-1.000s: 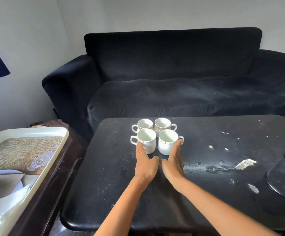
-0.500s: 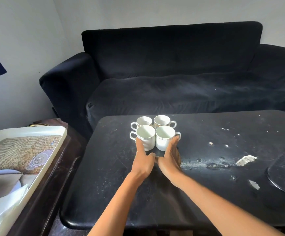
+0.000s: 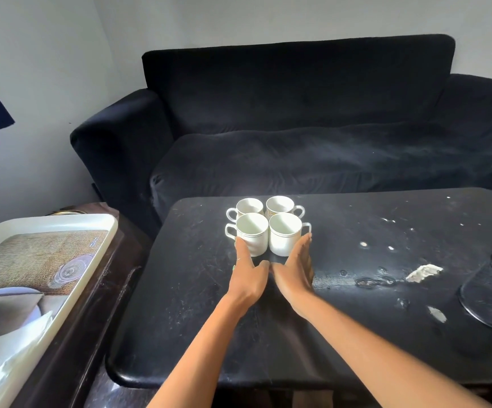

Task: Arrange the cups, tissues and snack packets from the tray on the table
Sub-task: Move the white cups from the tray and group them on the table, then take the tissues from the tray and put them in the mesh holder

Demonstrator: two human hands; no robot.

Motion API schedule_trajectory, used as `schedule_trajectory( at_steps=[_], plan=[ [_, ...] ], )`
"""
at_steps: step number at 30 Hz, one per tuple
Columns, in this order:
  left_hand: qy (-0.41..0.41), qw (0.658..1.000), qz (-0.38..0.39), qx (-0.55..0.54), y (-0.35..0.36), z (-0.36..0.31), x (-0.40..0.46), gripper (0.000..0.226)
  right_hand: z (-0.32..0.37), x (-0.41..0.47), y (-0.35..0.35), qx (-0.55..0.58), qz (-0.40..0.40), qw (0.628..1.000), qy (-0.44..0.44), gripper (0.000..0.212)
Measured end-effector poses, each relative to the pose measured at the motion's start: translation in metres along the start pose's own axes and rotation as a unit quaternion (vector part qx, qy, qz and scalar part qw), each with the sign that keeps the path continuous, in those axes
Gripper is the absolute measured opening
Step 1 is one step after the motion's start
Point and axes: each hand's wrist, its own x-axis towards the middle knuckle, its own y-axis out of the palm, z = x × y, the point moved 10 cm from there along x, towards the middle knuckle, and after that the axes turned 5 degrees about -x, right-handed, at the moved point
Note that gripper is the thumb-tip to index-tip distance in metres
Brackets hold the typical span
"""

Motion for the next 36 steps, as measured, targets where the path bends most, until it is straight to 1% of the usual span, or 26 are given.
schedule_trajectory(
  at_steps=[3,6,10,11,14,16,19,22,27,32,34,36],
  plan=[
    [0.003,1.000,-0.011,0.021,0.000,0.001,-0.003,0.077,-0.002,-0.005,-0.001,0.003,-0.020,1.000,0.021,0.096],
    [-0.002,0.999,-0.018,0.039,0.001,0.004,-0.010,0.060,-0.004,-0.016,0.001,-0.016,-0.022,0.999,0.031,0.086],
    [0.006,0.995,-0.043,0.089,0.000,0.011,-0.034,0.043,-0.008,-0.037,0.007,-0.065,0.002,0.998,0.001,0.074],
    [0.005,0.993,-0.042,0.107,0.001,0.014,-0.042,0.044,-0.008,-0.043,0.007,-0.085,0.013,0.996,-0.011,0.073],
    [-0.017,0.984,-0.013,0.178,0.003,0.023,-0.066,0.060,-0.006,-0.064,0.012,-0.165,0.060,0.983,-0.053,0.070],
    [-0.020,0.978,0.003,0.210,0.002,0.024,-0.082,0.066,-0.003,-0.081,0.013,-0.211,0.075,0.971,-0.079,0.068],
    [-0.008,0.972,-0.002,0.237,-0.013,0.017,-0.105,0.069,0.008,-0.111,0.011,-0.241,0.094,0.959,-0.120,0.066],
    [0.022,0.958,-0.014,0.287,-0.037,-0.001,-0.123,0.071,0.029,-0.136,0.005,-0.252,0.094,0.947,-0.176,0.066],
    [0.043,0.943,-0.055,0.325,-0.100,-0.031,-0.155,0.074,0.081,-0.164,-0.002,-0.256,0.086,0.933,-0.238,0.062],
    [0.060,0.938,-0.132,0.314,-0.180,-0.048,-0.186,0.069,0.150,-0.194,0.024,-0.228,0.097,0.919,-0.308,0.056],
    [0.048,0.937,-0.159,0.307,-0.209,-0.043,-0.197,0.066,0.174,-0.210,0.044,-0.212,0.115,0.910,-0.337,0.054],
    [0.010,0.939,-0.176,0.294,-0.235,-0.030,-0.205,0.065,0.194,-0.225,0.063,-0.199,0.135,0.901,-0.362,0.053]
  ],
)
